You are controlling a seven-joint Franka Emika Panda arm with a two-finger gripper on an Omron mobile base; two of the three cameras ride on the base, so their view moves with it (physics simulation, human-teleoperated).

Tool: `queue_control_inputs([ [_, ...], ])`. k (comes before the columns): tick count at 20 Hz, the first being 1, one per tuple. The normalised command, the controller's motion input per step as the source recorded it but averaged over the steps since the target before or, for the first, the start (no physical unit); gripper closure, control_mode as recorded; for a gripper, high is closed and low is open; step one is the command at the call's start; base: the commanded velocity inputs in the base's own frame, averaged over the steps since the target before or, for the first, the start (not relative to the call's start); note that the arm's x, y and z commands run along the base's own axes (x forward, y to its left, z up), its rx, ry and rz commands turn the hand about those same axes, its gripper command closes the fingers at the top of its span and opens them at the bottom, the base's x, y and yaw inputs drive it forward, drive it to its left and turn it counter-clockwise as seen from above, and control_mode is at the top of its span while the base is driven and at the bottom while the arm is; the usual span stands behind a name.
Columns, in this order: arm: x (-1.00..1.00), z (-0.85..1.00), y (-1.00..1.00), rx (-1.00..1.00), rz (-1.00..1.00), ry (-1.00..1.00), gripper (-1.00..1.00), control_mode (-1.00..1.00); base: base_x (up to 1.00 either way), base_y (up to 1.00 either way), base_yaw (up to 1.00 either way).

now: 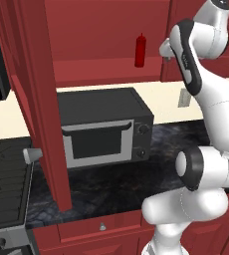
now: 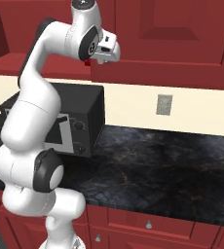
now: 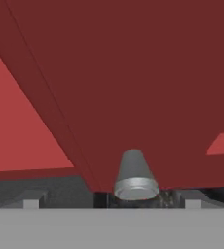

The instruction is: Move the ketchup and shaker from the cabinet to the dining counter.

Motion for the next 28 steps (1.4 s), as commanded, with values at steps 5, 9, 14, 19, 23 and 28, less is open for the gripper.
queue_control_inputs([
  [5, 0.39, -0.04, -0.02, 0.0, 0.01, 0.0, -1.0, -1.0, 0.0, 0.0, 0.0],
  [9, 0.38, -0.05, -0.04, 0.0, 0.01, 0.0, -1.0, -1.0, 0.0, 0.0, 0.0],
  [14, 0.34, -0.09, -0.02, 0.0, 0.02, 0.0, 1.0, -1.0, 0.0, 0.0, 0.0],
  [19, 0.3, -0.1, 0.0, 0.0, 0.02, 0.0, 1.0, -1.0, 0.0, 0.0, 0.0],
  [23, 0.17, -0.06, -0.1, 0.0, 0.02, 0.0, 1.0, -1.0, 0.0, 0.0, 0.0],
  [28, 0.03, -0.07, -0.17, 0.0, 0.03, 0.0, 1.0, -1.0, 0.0, 0.0, 0.0],
])
